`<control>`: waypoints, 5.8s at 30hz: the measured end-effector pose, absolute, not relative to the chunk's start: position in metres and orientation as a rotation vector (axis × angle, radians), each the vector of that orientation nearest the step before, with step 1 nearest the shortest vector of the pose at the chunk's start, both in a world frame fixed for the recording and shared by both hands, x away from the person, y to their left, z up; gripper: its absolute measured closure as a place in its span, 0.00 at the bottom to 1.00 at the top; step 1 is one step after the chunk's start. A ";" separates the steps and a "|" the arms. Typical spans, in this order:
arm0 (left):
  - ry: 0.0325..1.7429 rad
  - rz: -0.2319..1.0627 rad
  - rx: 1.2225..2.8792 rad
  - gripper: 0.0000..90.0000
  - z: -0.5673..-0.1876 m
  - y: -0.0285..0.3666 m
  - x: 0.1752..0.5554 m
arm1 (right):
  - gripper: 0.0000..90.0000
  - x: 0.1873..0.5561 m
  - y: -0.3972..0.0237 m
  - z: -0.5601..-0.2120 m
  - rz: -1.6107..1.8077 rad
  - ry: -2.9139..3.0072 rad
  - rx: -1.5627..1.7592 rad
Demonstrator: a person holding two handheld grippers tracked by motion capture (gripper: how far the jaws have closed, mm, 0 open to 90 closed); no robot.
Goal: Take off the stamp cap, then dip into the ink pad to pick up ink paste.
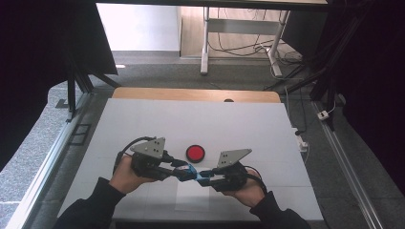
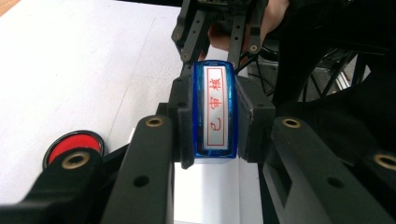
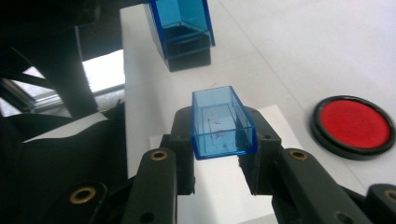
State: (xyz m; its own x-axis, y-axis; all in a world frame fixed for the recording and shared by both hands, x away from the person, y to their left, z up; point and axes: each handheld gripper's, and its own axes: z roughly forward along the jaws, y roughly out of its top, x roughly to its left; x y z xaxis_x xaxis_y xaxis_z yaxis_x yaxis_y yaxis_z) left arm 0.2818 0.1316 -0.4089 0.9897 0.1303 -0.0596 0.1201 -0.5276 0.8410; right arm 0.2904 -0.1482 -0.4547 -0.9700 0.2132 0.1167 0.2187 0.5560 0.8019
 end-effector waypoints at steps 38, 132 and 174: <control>0.370 0.084 2.130 0.79 -0.410 0.144 0.289 | 0.76 0.267 -0.195 -0.442 -1.513 -2.801 -0.597; 0.587 0.113 2.182 0.79 -0.431 0.100 0.368 | 0.76 0.224 -0.301 -0.452 -1.514 -2.763 -1.312; 0.711 0.110 2.301 0.79 -0.482 0.078 0.397 | 0.76 0.224 -0.299 -0.452 -1.490 -2.781 -1.295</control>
